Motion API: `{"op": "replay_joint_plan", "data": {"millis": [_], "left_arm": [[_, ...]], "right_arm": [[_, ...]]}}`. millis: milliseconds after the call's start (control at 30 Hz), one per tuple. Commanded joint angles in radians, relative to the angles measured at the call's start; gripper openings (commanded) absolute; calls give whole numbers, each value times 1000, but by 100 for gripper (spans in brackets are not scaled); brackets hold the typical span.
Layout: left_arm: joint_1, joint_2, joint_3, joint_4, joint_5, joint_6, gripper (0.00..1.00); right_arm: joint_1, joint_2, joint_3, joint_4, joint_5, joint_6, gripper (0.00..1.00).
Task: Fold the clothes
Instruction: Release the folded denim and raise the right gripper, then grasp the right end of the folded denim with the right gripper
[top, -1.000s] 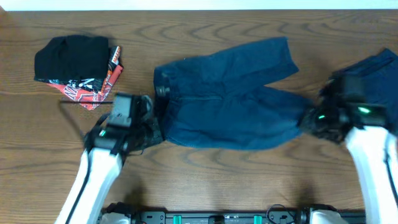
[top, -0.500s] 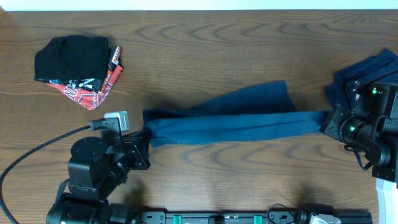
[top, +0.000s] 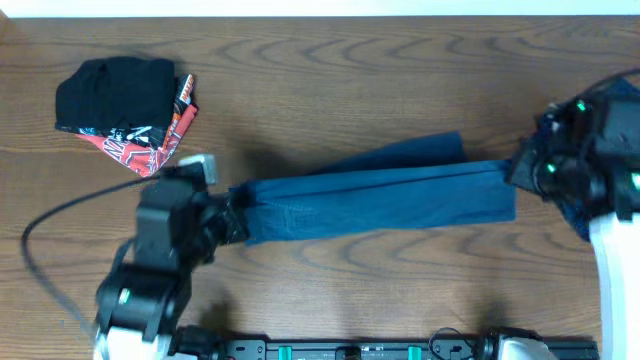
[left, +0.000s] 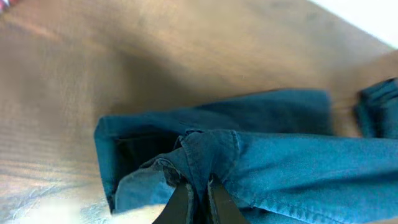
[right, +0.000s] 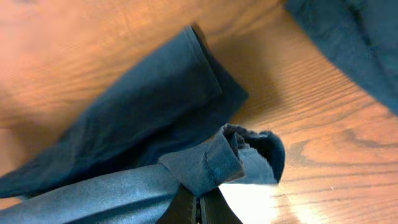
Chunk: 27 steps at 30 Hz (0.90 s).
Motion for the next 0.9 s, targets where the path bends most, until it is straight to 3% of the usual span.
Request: {"op": "replay_joint_plan", "data": {"millis": [0,333,667,700,767,800,867], "left_arm": [[12,134,13,10,-133,-2,6],[12,495,13,177,-208,-14,6],[12,608,13,335,-315,-74,6],[12,615,13,338,-315,-74,6],[12,628,13,340,-315,-74,7],[12,631,13,339,-315,-74,16],[13,632,13,342,-315,-73,38]], "right_arm": [[-7,109,11,47,65,-40,1],[72,451,11,292,-23,-89,1],[123,596,11,559,-33,-89,4],[128,599,11,587,-33,-89,9],[139,599,11,631,-33,-89,32],[143,599,11,645,-33,-89,42],[145,588,14,652,-31,-92,48]]}}
